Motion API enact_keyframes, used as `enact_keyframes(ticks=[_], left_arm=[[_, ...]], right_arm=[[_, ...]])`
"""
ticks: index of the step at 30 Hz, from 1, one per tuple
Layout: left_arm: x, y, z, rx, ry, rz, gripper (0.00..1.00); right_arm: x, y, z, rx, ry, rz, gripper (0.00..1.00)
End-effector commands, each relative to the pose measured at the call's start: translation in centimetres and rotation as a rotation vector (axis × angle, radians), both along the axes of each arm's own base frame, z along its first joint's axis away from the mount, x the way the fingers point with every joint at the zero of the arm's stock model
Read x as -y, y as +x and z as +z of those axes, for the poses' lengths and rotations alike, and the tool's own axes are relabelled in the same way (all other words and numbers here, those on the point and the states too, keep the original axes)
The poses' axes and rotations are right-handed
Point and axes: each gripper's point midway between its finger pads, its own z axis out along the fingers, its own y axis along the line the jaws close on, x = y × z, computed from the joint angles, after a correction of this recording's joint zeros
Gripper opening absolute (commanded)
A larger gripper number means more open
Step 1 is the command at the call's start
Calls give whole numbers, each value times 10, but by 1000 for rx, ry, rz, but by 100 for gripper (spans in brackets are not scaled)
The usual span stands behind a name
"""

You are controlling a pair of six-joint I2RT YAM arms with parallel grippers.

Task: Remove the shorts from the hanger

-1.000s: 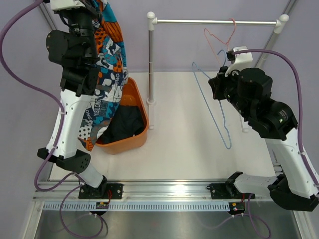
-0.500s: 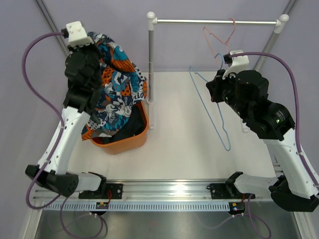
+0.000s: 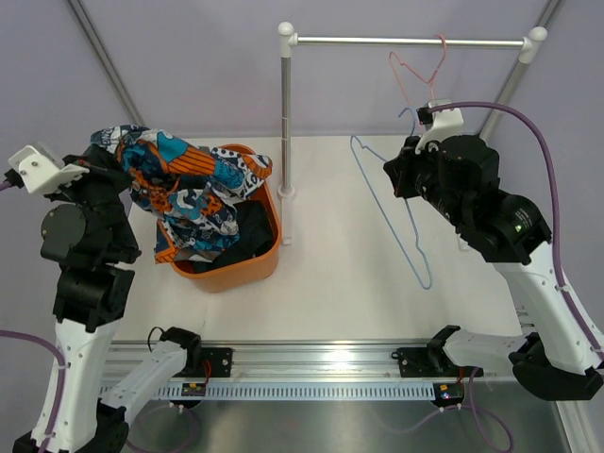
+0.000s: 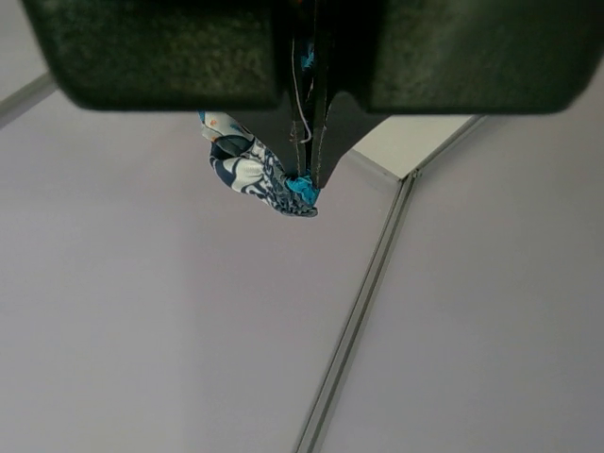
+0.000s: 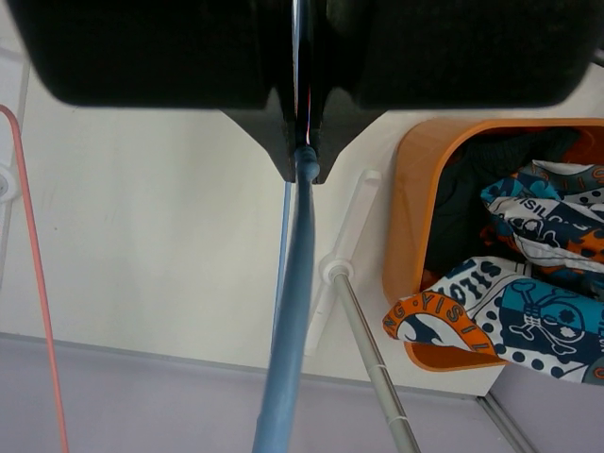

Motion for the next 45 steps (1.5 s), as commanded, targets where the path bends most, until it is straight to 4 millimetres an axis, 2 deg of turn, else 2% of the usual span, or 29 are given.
enact_keyframes(ticks=[1, 4, 6, 9, 12, 16, 17, 20, 21, 22, 23, 24, 26, 27, 29, 31, 32, 35, 36, 38, 40, 42, 43, 45], left_arm=[[14, 6, -40, -105, -47, -85, 0], [21, 4, -67, -194, -41, -124, 0], [29, 10, -90, -260, -33, -158, 0], [30, 13, -117, -327, -38, -153, 0], [32, 18, -132, -355, -37, -155, 0], [50, 43, -152, -422, -13, -217, 0], [59, 58, -171, -494, -2, -237, 0], [76, 80, -202, -613, -7, -283, 0], [84, 95, -227, -694, -27, -288, 0], [89, 102, -239, -737, -41, -302, 0], [103, 107, -251, -778, -65, -364, 0], [113, 118, -275, -841, -99, -388, 0], [135, 127, -304, -893, -157, -479, 0], [141, 133, -327, -940, -199, -493, 0], [154, 137, -351, -982, -252, -542, 1], [161, 138, -384, -1059, -301, -553, 4], [165, 138, -390, -1073, -325, -570, 6], [168, 136, -397, -1085, -337, -584, 28], [167, 136, -393, -1078, -330, -584, 42], [165, 133, -375, -1042, -309, -594, 58], [163, 132, -352, -999, -287, -600, 86], [158, 124, -323, -950, -255, -608, 97], [156, 121, -295, -899, -229, -616, 99], [151, 110, -272, -862, -199, -622, 99]], right_arm=[[-6, -2, 8, 16, 55, 21, 0], [-7, -5, 6, 6, 68, 30, 0], [-8, -5, 4, 3, 75, 30, 0], [-8, -7, 4, -3, 83, 35, 0], [-6, -8, 4, -4, 80, 31, 0], [-7, -7, 2, -10, 76, 27, 0], [-7, -7, 1, -13, 74, 27, 0], [-6, -6, 2, -12, 72, 25, 0], [-6, -6, 2, -13, 69, 20, 0], [-6, -5, 2, -11, 69, 19, 0], [-5, -5, 4, -8, 69, 18, 0], [-5, -5, 4, -6, 69, 17, 0], [-5, -6, 5, -3, 74, 16, 0], [-6, -5, 5, -4, 73, 21, 0], [-7, -7, 5, -6, 77, 26, 0], [-7, -7, 5, -7, 79, 29, 0], [-8, -8, 3, -10, 77, 37, 0], [-6, -8, 3, -9, 75, 31, 0], [-6, -9, 3, -6, 72, 34, 0], [-4, -8, 3, -3, 63, 30, 0], [-4, -8, 3, 0, 61, 28, 0], [-4, -7, 3, 1, 54, 31, 0], [-5, -7, 3, 3, 55, 33, 0], [-7, -7, 5, 10, 51, 41, 0]])
